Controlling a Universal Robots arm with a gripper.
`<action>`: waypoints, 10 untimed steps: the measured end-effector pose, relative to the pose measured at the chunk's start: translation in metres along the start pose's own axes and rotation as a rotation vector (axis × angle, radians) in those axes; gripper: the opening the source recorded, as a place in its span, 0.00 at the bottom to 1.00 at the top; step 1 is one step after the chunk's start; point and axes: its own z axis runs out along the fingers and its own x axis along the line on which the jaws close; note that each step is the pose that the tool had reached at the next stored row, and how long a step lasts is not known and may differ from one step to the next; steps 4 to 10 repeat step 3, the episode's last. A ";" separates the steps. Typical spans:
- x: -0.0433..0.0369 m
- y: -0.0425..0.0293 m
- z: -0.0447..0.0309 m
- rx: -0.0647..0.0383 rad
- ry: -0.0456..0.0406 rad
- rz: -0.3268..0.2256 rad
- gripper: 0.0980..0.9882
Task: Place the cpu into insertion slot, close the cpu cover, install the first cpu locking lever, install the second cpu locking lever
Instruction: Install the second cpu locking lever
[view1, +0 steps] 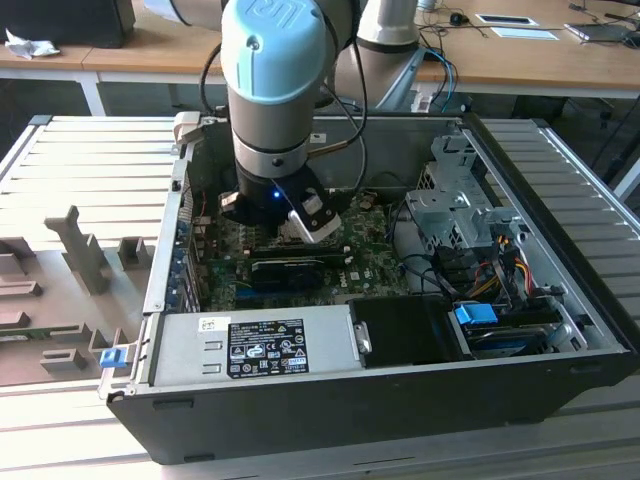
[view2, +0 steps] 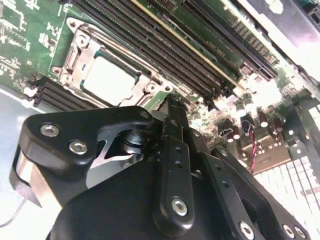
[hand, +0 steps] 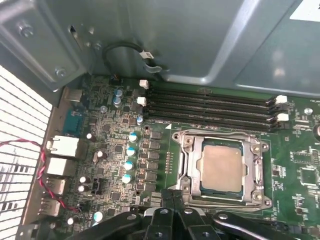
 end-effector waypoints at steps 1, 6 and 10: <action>0.0000 0.0003 -0.0009 0.000 0.0000 0.000 0.01; 0.0000 0.0003 -0.0009 0.000 -0.0002 0.000 0.01; 0.0000 0.0003 -0.0009 0.000 -0.0002 0.000 0.01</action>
